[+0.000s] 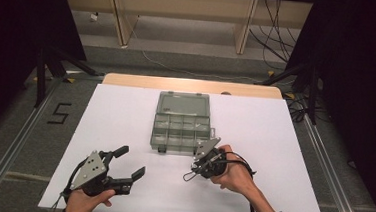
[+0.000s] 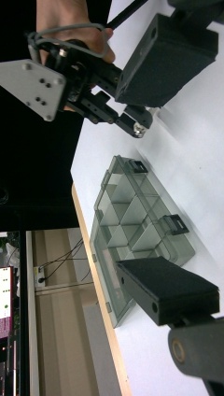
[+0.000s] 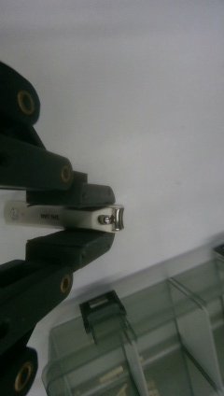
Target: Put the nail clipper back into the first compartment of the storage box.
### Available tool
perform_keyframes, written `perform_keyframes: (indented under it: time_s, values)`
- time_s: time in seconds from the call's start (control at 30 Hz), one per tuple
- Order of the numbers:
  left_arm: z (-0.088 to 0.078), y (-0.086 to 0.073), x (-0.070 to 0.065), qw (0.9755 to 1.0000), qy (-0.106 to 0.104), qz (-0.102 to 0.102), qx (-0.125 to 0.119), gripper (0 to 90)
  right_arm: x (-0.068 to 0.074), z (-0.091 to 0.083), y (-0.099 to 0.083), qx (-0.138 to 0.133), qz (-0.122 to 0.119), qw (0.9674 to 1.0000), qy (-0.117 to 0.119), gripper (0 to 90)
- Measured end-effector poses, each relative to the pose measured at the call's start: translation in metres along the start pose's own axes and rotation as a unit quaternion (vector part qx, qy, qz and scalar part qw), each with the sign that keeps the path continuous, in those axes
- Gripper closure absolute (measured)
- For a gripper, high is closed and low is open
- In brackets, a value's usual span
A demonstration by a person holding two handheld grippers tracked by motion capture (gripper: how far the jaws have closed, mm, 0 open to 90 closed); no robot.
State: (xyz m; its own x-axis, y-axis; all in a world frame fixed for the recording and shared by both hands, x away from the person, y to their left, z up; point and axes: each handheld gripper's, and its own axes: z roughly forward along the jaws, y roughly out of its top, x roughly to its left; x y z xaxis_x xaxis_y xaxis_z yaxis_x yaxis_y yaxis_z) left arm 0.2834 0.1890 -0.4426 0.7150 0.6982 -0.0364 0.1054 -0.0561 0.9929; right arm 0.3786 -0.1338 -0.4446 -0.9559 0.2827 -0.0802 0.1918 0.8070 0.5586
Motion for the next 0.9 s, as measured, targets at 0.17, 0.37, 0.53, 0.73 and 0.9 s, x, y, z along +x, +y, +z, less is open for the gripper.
perform_keyframes:
  time_s: [0.17, 0.37, 0.53, 0.73, 0.9]
  values:
    - [0.0, 0.0, 0.0, 1.0, 0.0, 0.0, 0.0, 15.8, -0.003, -0.006, 0.001, -0.026, 0.009, 0.9996, -0.009, 77.6]
    - [0.0, 0.0, 0.0, 1.0, 0.0, 0.002, 0.0, 15.8, -0.005, -0.014, 0.004, -0.05, 0.017, 0.9984, -0.022, 77.7]
    - [0.001, -0.001, 0.0, 1.0, 0.001, 0.002, -0.002, 15.8, -0.009, -0.021, 0.007, -0.078, 0.03, 0.9959, -0.034, 77.6]
    - [0.0, -0.001, 0.0, 1.0, 0.002, 0.002, 0.0, 15.8, -0.018, -0.028, 0.014, -0.1, 0.035, 0.9934, -0.044, 77.6]
    - [0.0, -0.001, 0.001, 1.0, 0.003, 0.002, -0.001, 15.8, -0.026, -0.03, 0.024, -0.116, 0.041, 0.9908, -0.055, 77.6]
